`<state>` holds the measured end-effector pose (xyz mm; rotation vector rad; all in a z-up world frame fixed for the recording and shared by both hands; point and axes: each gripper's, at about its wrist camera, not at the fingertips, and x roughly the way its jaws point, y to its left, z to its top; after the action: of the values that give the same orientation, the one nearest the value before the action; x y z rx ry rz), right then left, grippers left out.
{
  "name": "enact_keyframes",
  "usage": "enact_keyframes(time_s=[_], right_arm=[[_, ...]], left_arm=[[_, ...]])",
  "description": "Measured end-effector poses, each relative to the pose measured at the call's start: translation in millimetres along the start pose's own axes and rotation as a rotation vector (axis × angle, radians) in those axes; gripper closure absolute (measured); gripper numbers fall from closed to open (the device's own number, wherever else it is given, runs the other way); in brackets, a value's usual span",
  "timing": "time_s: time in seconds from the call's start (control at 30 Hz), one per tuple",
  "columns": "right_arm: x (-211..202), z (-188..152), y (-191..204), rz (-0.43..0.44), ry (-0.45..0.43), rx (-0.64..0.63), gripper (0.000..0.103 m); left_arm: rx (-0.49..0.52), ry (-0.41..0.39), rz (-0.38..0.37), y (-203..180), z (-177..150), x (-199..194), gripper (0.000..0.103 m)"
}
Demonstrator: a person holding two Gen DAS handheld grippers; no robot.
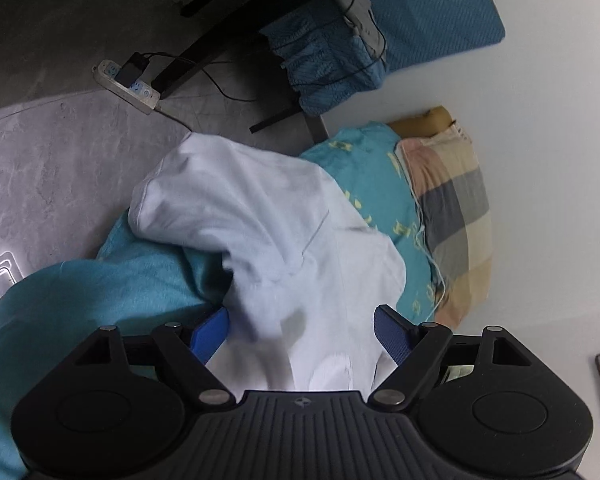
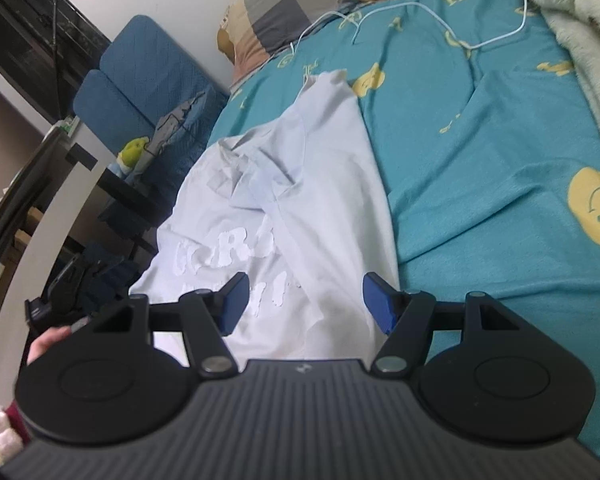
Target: Fold clothes
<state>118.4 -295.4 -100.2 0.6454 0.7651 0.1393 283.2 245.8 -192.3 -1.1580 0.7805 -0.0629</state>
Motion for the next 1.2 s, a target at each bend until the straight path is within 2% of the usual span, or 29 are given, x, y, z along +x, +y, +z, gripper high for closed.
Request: enact_keyframes(time_s=[0.13, 0.3, 0.4, 0.47, 0.53, 0.57, 0.63, 0.67, 0.73, 0.83, 0.93, 1.07, 1.2], right_arm=[[5, -3, -4, 0.002, 0.022, 0.019, 0.037], [7, -4, -8, 0.007, 0.038, 0.048, 0.037], [8, -5, -8, 0.011, 0.043, 0.052, 0.037], [8, -5, -7, 0.010, 0.044, 0.050, 0.037], [8, -6, -7, 0.006, 0.046, 0.048, 0.037], [8, -5, -8, 0.005, 0.048, 0.047, 0.037], [9, -6, -7, 0.001, 0.050, 0.044, 0.037], [9, -6, -7, 0.001, 0.049, 0.043, 0.037], [9, -5, -7, -0.001, 0.047, 0.040, 0.037], [10, -5, -6, -0.004, 0.047, 0.033, 0.037], [9, -5, -6, -0.004, 0.049, 0.035, 0.037], [7, -4, -4, -0.002, 0.033, 0.035, 0.037], [6, -3, -3, -0.002, 0.026, 0.029, 0.037]], left_arm=[[-0.026, -0.051, -0.036, 6, 8, 9, 0.022], [-0.066, -0.077, 0.013, 23, 17, 15, 0.022], [-0.098, -0.081, 0.006, 31, 20, 17, 0.022], [-0.085, -0.099, -0.007, 31, 23, 18, 0.026], [-0.065, -0.129, -0.025, 29, 24, 17, 0.043], [-0.062, -0.144, -0.031, 28, 24, 15, 0.048], [-0.063, -0.173, -0.041, 27, 26, 10, 0.070], [-0.056, -0.192, -0.044, 25, 27, 6, 0.075], [-0.028, -0.227, -0.052, 20, 30, -1, 0.094], [0.014, -0.252, -0.062, 10, 34, -8, 0.100], [0.123, -0.270, -0.051, -12, 32, -15, 0.101], [0.358, -0.292, -0.032, -60, 20, -20, 0.102], [0.614, -0.284, -0.046, -128, -7, -14, 0.102]])
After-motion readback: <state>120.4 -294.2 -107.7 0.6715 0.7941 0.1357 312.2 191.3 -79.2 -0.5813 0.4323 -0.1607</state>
